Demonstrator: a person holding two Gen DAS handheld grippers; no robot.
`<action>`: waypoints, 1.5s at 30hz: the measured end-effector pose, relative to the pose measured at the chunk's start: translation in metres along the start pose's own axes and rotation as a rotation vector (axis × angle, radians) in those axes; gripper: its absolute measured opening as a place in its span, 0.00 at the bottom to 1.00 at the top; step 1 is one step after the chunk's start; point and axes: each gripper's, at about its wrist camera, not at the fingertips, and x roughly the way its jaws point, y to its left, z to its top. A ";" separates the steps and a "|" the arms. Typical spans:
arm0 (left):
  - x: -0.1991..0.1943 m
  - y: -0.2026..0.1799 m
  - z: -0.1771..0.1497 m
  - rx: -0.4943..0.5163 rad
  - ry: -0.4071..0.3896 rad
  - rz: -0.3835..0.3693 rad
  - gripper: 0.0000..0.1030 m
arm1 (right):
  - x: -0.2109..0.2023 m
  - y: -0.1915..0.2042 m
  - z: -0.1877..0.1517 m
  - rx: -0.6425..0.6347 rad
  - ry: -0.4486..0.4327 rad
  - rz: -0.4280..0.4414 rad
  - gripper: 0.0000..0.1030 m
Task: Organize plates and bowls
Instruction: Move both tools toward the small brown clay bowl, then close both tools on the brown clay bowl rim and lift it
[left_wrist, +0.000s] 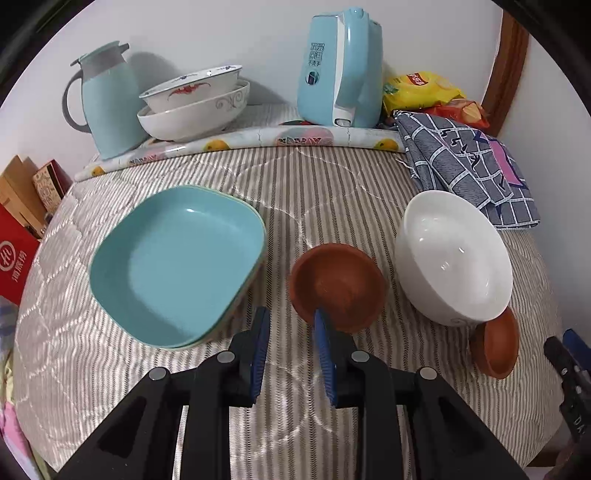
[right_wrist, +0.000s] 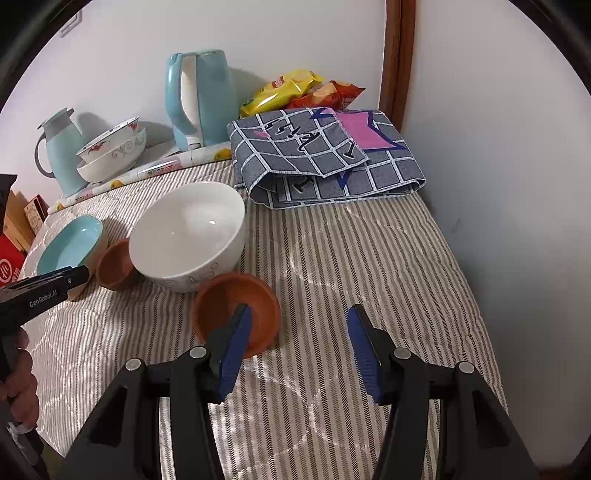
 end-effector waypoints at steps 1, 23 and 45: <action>0.001 -0.001 -0.001 -0.006 0.002 -0.005 0.23 | 0.001 0.000 0.000 0.000 0.001 0.002 0.53; 0.037 -0.010 0.007 -0.086 0.066 -0.018 0.41 | 0.046 -0.007 -0.006 0.062 0.069 0.147 0.54; 0.050 -0.008 0.011 -0.125 0.069 -0.047 0.18 | 0.069 0.005 -0.006 0.054 0.104 0.188 0.12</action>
